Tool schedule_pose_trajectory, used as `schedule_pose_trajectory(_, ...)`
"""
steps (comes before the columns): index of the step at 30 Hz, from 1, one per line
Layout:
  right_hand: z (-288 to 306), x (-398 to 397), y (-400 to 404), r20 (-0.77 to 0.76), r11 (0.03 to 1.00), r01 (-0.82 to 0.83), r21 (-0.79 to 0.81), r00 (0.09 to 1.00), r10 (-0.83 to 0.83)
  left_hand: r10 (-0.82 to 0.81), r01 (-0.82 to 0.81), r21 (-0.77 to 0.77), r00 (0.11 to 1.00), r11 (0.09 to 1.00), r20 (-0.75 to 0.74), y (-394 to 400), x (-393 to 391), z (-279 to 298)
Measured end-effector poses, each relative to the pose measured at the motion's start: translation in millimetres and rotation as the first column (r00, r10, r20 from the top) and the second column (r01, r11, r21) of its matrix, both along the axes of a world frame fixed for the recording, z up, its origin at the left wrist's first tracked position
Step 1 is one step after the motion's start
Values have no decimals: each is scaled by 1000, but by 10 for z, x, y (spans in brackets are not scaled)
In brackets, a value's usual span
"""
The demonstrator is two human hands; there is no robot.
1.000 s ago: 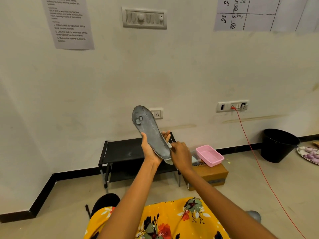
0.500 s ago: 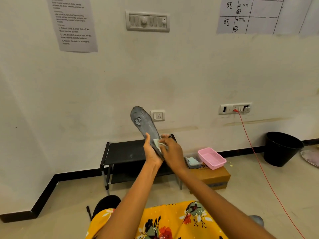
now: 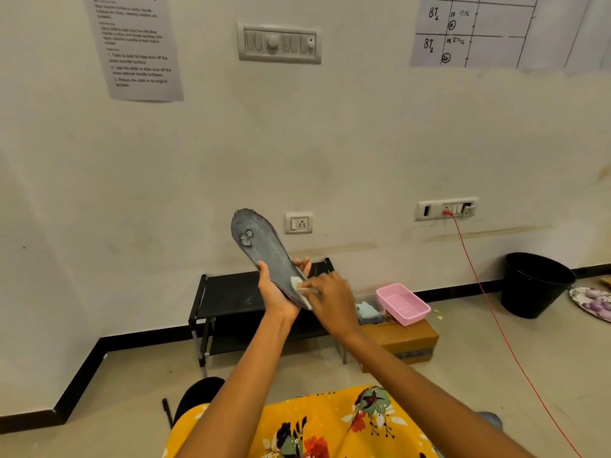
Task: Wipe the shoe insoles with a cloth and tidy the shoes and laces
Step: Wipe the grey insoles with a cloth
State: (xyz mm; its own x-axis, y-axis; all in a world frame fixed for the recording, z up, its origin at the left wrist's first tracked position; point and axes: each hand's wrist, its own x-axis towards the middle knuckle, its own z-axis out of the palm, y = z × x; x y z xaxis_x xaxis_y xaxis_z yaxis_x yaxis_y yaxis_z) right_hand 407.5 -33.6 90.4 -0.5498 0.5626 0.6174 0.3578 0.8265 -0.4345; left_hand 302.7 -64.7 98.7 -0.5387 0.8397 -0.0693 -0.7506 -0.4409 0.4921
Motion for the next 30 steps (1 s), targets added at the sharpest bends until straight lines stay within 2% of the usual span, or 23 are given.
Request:
schedule_pose_trajectory(3, 136, -101, 163, -58, 982, 106, -156, 992, -116, -60, 59, -25, 998, 998, -25, 49, 145, 15)
schedule_pose_trajectory(6, 191, -263, 6, -91, 980, 74, -185, 992, -92, -77, 76, -28, 997, 997, -28, 108, 206, 16)
schedule_pose_trajectory(8, 153, -195, -91, -13, 992, -13, -129, 1000, 12, -69, 69, -6, 998, 998, -11, 94, 118, -28)
schedule_pose_trajectory(9, 138, -120, -58, 82, 997, -32, -68, 996, 38, -76, 76, -4, 997, 997, 1, 65, 79, -50)
schedule_pose_trajectory(11, 142, 0, 105, 244, 1000, 16, 25, 969, -21, -94, 94, -19, 996, 995, 1, 0, 78, -72)
schedule_pose_trajectory(14, 220, -26, 320, 147, 973, 206, -107, 971, -189, -77, 73, -76, 996, 994, -49, 27, 211, -28)
schedule_pose_trajectory(16, 265, -130, 260, 82, 965, 219, -144, 975, -208, -75, 65, -118, 994, 991, -79, 74, 252, 28)
schedule_pose_trajectory(18, 243, -175, 101, 80, 982, 75, -172, 995, -62, -75, 67, -129, 995, 989, -59, 86, 173, 25)
schedule_pose_trajectory(19, 239, -149, 19, 79, 970, -40, -238, 995, 60, -70, 65, -117, 997, 991, -32, 77, 112, -7)
schedule_pose_trajectory(21, 245, -51, 7, 146, 939, -170, -299, 964, 220, -94, 93, -96, 996, 991, -6, 39, 41, -74)
schedule_pose_trajectory(22, 276, -29, 65, 150, 944, -146, -295, 969, 196, -116, 114, -93, 993, 989, -13, 20, 49, -87)
schedule_pose_trajectory(25, 360, -12, 266, -66, 914, 27, -406, 996, -59, -105, 100, -97, 993, 990, -57, 10, 193, -41)
schedule_pose_trajectory(26, 368, -33, 299, -92, 908, 40, -417, 992, -86, -102, 94, -100, 992, 990, -72, 10, 253, -14)
schedule_pose_trajectory(30, 292, -81, 235, 27, 923, 32, -383, 999, -24, -138, 121, -146, 984, 982, -116, -10, 375, -6)
